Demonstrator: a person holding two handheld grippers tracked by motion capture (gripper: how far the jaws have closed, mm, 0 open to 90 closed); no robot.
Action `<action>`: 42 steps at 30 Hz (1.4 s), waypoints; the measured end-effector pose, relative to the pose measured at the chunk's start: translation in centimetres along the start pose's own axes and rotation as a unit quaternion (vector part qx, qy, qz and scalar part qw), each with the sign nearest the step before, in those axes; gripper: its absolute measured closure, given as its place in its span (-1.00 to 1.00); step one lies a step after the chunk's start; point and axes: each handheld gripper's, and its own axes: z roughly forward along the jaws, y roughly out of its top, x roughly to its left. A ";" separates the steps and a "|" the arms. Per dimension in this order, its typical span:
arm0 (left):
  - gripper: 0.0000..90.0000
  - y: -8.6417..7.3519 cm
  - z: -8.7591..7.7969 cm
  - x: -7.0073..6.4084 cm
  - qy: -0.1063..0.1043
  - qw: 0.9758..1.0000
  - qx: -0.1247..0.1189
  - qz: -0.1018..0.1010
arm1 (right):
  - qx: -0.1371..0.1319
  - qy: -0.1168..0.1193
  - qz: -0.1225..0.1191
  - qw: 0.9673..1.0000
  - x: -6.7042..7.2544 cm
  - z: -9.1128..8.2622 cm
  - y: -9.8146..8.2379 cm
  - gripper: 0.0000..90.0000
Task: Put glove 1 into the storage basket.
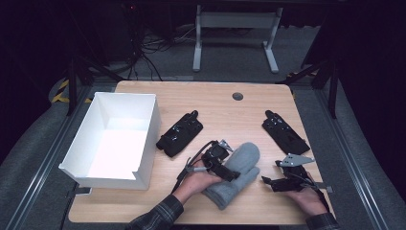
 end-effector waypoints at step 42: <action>0.60 0.4 -3.4 0.2 -0.077 0.997 -0.010 -0.004 | -0.005 -0.002 0.004 1.000 -0.1 0.3 -0.2 -0.87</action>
